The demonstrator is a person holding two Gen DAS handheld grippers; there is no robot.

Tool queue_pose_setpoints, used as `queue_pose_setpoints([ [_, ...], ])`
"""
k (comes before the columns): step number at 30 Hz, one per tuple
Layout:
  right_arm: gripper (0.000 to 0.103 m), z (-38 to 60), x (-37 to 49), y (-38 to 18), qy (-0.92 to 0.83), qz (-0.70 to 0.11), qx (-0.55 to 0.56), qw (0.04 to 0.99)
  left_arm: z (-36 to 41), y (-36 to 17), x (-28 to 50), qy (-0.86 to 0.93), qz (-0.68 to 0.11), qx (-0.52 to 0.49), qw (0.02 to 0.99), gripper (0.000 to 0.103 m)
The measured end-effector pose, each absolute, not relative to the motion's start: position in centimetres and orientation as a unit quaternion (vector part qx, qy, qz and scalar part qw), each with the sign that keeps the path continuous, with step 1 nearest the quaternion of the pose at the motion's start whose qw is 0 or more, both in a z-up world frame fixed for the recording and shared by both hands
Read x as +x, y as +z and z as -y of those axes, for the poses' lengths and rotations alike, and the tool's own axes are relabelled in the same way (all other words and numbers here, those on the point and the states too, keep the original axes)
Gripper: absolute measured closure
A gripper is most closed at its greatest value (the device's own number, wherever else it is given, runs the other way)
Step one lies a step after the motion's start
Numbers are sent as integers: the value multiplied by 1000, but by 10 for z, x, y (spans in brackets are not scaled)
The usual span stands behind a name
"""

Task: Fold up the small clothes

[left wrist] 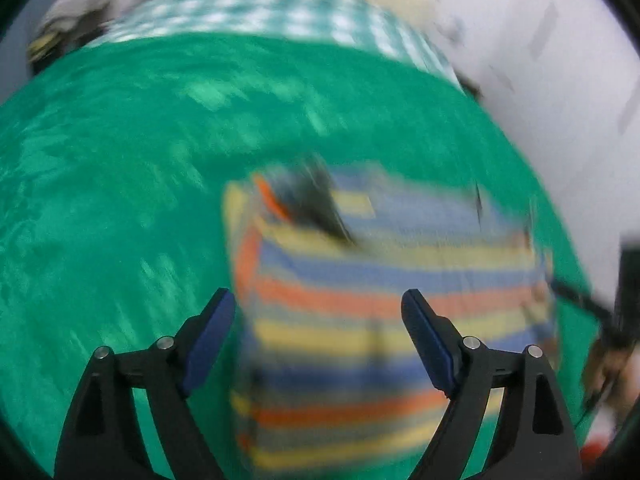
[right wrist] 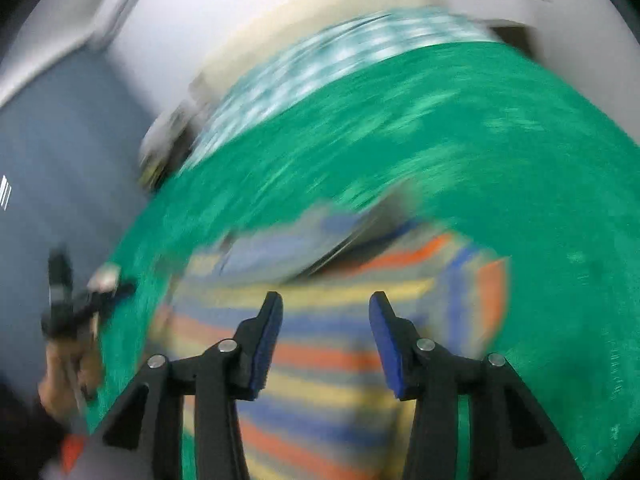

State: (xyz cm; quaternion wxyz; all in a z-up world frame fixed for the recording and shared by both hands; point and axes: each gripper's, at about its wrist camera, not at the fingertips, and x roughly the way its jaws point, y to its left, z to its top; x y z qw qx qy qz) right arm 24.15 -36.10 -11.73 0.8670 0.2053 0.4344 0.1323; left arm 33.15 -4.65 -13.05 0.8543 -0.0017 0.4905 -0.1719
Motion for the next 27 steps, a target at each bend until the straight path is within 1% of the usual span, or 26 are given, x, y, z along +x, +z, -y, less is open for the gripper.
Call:
queue_pose_setpoints([
  [2, 56, 335, 263, -128, 160, -482, 185, 841, 56, -141, 319, -167, -512, 26, 842, 17],
  [4, 56, 318, 299, -139, 178, -519, 194, 813, 50, -142, 297, -164, -520, 3, 838, 17],
  [6, 56, 310, 335, -147, 164, -529, 213, 805, 40, -137, 266, -181, -517, -33, 836, 16],
  [7, 56, 312, 359, -150, 161, -528, 229, 802, 36, -136, 255, -182, -514, -35, 838, 13],
  [8, 57, 315, 373, -151, 150, -517, 247, 806, 32, -136, 239, -178, -510, -28, 841, 12],
  [11, 56, 337, 401, -133, 86, -434, 323, 837, 7, -139, 192, -161, -500, -18, 851, 12],
  [13, 55, 336, 399, -123, 92, -417, 362, 829, -7, -144, 175, -153, -489, -34, 858, 12],
  [15, 53, 310, 396, -116, 132, -445, 339, 818, -22, -148, 163, -139, -477, -54, 866, 12],
  [18, 49, 240, 390, -123, 210, -530, 257, 780, -35, -157, 171, -137, -480, -87, 862, 12],
  [19, 47, 212, 392, -133, 230, -563, 234, 758, -36, -158, 173, -137, -479, -87, 863, 12],
  [21, 47, 169, 402, -149, 250, -593, 204, 738, -33, -159, 177, -131, -464, -58, 874, 12],
  [24, 47, 138, 416, -159, 206, -565, 187, 777, -26, -163, 176, -112, -458, 3, 882, 12],
  [27, 47, 134, 413, -145, 174, -508, 240, 809, -22, -162, 173, -112, -459, 35, 880, 12],
])
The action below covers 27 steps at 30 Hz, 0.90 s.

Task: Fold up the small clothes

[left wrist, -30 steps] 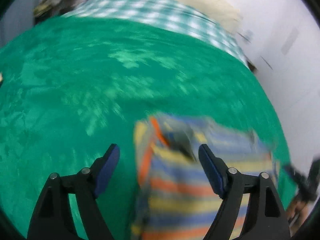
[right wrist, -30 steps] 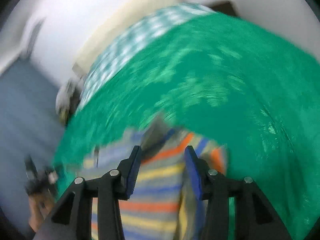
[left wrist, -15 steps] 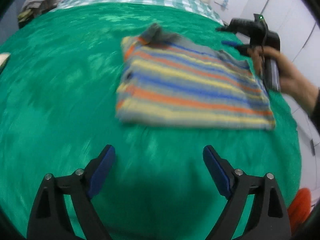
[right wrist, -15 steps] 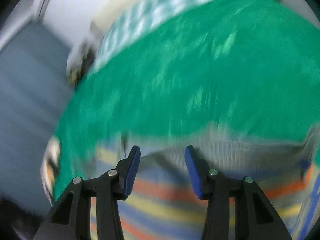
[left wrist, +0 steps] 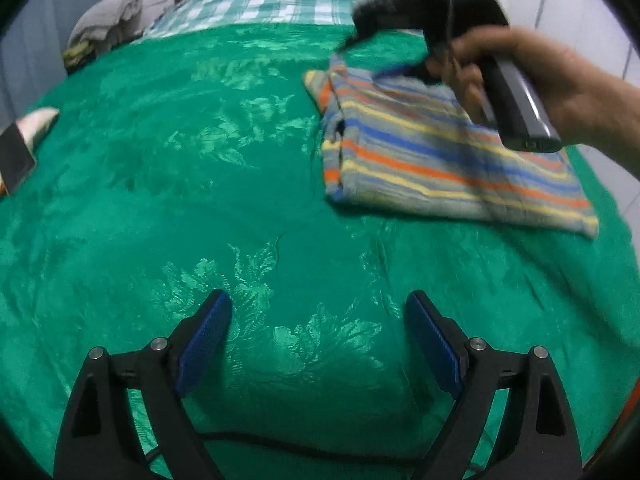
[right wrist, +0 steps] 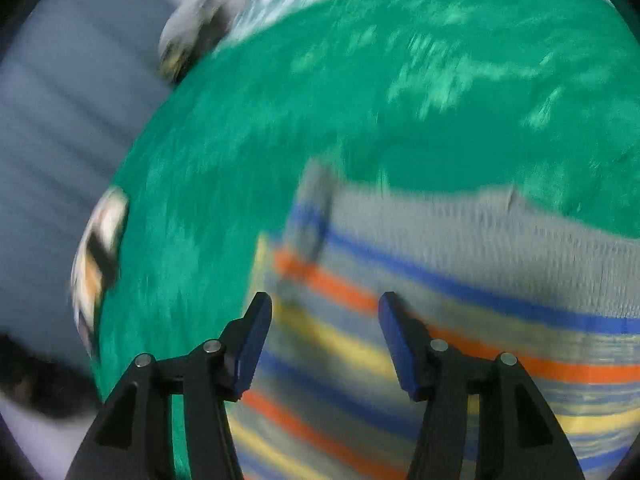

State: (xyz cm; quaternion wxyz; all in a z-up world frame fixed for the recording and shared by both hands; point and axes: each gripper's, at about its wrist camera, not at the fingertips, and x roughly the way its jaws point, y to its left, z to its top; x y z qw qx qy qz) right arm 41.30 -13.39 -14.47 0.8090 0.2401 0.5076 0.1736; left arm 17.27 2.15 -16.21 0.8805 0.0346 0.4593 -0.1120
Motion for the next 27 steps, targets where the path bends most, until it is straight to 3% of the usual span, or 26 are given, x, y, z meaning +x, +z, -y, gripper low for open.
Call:
queue_pose_setpoints([
  [2, 47, 129, 395, -127, 203, -473, 240, 823, -17, -156, 172, -118, -452, 40, 883, 11],
  [4, 45, 124, 350, -104, 225, -445, 162, 852, -16, -153, 171, -120, -443, 48, 887, 10],
  [7, 29, 141, 278, -86, 222, -409, 72, 882, -10, -155, 172, -121, -434, 55, 891, 9],
  [11, 25, 195, 188, -79, 148, -388, 41, 909, -9, -156, 163, -115, -434, 33, 893, 9],
  [19, 19, 301, 14, -119, -28, -417, 15, 908, -6, -159, 153, -95, -425, 23, 900, 5],
  [24, 19, 318, -4, -150, -75, -430, 36, 899, -2, -184, 151, -77, -438, 46, 895, 2],
  [27, 8, 317, -5, -163, -94, -423, 33, 901, -3, -191, 151, -76, -434, 44, 897, 0],
])
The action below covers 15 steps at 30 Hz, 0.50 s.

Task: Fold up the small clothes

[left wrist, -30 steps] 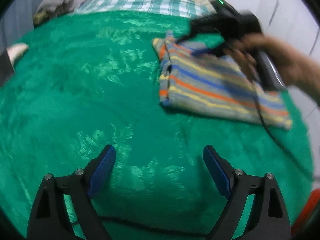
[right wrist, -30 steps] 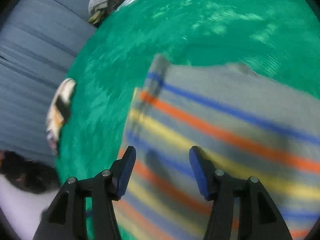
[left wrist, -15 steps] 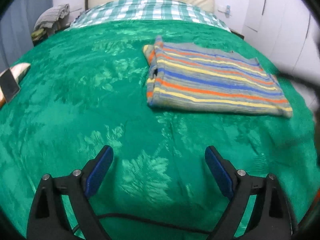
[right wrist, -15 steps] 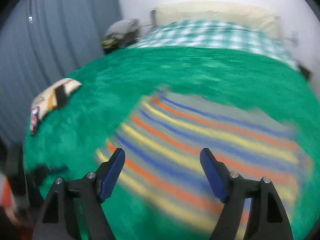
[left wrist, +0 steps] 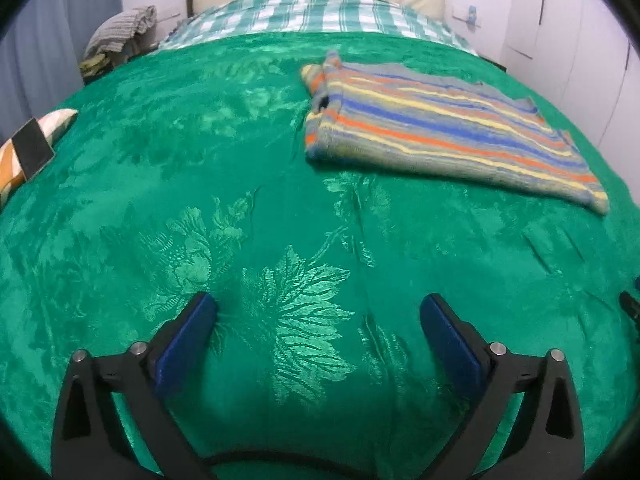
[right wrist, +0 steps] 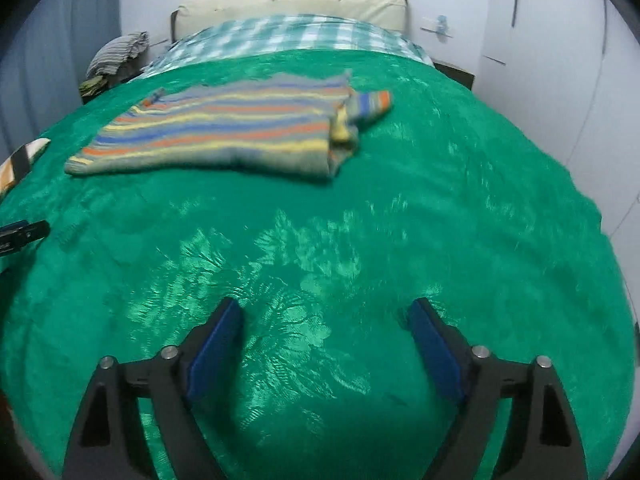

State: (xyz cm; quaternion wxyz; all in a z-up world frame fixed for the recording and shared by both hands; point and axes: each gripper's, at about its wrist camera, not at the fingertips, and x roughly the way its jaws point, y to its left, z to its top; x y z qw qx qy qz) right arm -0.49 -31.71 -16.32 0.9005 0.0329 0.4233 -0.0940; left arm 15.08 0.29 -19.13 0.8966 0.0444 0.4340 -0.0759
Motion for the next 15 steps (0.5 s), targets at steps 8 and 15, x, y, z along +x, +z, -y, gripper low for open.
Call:
queue_pose_setpoints([
  [8, 1, 322, 3, -172, -86, -429, 63, 897, 5, -196, 150, -68, -429, 62, 899, 0],
  [15, 1, 317, 2, -172, -89, -429, 59, 897, 6, -196, 150, -67, -429, 64, 899, 0],
])
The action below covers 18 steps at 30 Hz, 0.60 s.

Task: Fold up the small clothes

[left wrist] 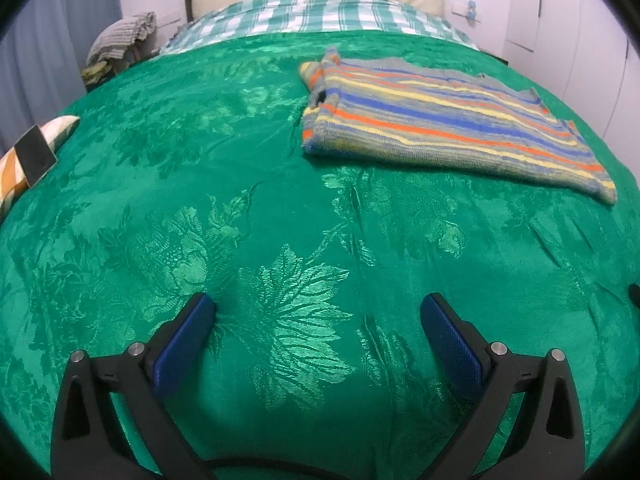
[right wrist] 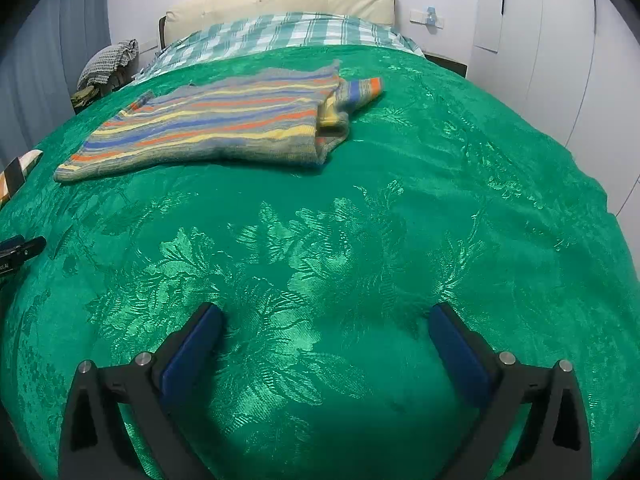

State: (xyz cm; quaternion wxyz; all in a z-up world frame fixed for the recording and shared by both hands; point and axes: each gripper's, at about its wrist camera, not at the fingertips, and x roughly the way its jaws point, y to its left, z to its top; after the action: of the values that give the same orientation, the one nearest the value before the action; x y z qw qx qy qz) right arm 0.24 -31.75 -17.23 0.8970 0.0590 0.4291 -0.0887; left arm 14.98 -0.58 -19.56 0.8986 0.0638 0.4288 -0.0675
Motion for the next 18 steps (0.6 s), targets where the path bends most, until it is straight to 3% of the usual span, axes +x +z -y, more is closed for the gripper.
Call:
queue_pose_setpoints([
  [18, 1, 317, 3, -173, -89, -429, 59, 897, 7, -196, 150, -65, -429, 67, 898, 0],
])
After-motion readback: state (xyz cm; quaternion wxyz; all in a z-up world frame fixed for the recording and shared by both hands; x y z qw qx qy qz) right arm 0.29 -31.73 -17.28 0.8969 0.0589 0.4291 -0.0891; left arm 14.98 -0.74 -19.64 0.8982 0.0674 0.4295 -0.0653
